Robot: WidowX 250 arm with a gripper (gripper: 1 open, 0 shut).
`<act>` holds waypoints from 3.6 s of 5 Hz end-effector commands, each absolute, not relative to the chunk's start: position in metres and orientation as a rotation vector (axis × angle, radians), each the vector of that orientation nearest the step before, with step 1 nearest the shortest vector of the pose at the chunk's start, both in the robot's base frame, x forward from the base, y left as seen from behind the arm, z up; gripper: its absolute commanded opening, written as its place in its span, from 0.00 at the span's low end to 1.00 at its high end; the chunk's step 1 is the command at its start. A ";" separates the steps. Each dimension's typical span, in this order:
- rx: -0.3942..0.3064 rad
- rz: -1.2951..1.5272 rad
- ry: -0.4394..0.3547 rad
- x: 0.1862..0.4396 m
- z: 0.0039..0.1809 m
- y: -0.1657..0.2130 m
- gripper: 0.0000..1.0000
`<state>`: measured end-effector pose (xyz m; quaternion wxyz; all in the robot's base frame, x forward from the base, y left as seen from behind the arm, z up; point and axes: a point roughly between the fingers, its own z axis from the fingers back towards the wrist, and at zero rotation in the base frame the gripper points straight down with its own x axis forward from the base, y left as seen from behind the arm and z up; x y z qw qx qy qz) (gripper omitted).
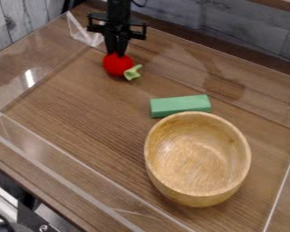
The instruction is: Move the red fruit to the right
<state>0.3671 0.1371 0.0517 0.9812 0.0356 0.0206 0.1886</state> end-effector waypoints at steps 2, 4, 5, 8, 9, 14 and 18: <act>0.042 0.301 -0.096 0.377 0.128 0.137 0.00; 0.013 0.238 -0.099 0.372 0.144 0.102 0.00; 0.009 0.236 -0.095 0.370 0.148 0.080 0.00; 0.027 0.203 -0.076 0.372 0.118 0.020 0.00; 0.032 0.282 -0.074 0.373 0.104 0.026 0.00; 0.045 0.453 -0.080 0.376 0.092 0.052 0.00; -0.016 0.282 -0.155 0.375 0.153 0.030 0.00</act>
